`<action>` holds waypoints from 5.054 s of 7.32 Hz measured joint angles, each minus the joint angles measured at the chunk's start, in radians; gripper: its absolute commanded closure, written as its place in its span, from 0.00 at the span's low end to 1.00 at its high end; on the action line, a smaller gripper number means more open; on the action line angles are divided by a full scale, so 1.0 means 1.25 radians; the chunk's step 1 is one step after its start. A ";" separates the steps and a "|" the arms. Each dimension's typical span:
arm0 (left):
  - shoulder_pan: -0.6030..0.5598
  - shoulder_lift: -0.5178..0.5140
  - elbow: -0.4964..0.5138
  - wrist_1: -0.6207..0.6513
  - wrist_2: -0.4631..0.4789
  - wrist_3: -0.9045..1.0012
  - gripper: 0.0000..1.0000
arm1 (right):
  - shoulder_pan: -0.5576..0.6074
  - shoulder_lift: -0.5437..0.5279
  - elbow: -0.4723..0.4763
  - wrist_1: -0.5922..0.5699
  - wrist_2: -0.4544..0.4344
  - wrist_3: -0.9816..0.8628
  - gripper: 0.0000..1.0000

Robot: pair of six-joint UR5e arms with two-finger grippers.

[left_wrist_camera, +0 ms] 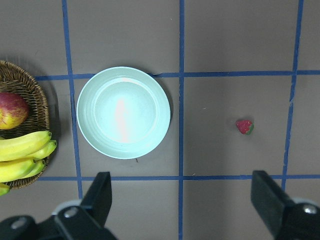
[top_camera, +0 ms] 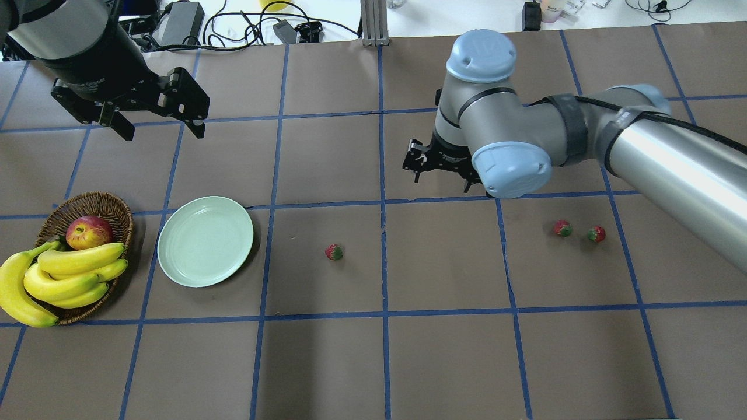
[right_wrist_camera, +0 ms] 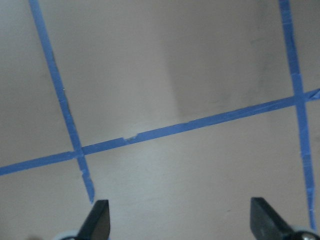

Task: Collect all strawberries into plate
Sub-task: 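Return the right gripper to the two strawberries and grasp one, then reach the left gripper over the center strawberry while the right carries its strawberry toward it, then close the left gripper on the center strawberry while the right holds its strawberry nearby, then drop the strawberry on the plate with the left gripper while the right sets its down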

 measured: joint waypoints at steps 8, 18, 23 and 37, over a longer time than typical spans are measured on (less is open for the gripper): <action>0.000 0.001 -0.001 0.000 -0.001 -0.001 0.00 | -0.314 -0.018 0.284 -0.242 -0.032 -0.377 0.37; -0.189 -0.230 -0.354 0.541 -0.052 -0.305 0.00 | -0.069 -0.020 0.215 -0.191 -0.049 -0.042 0.99; -0.210 -0.307 -0.364 0.572 -0.078 -0.323 0.16 | 0.072 0.014 0.206 -0.247 0.133 0.062 1.00; -0.070 -0.241 -0.353 0.503 -0.080 -0.040 1.00 | 0.122 0.101 0.193 -0.404 0.294 0.049 0.98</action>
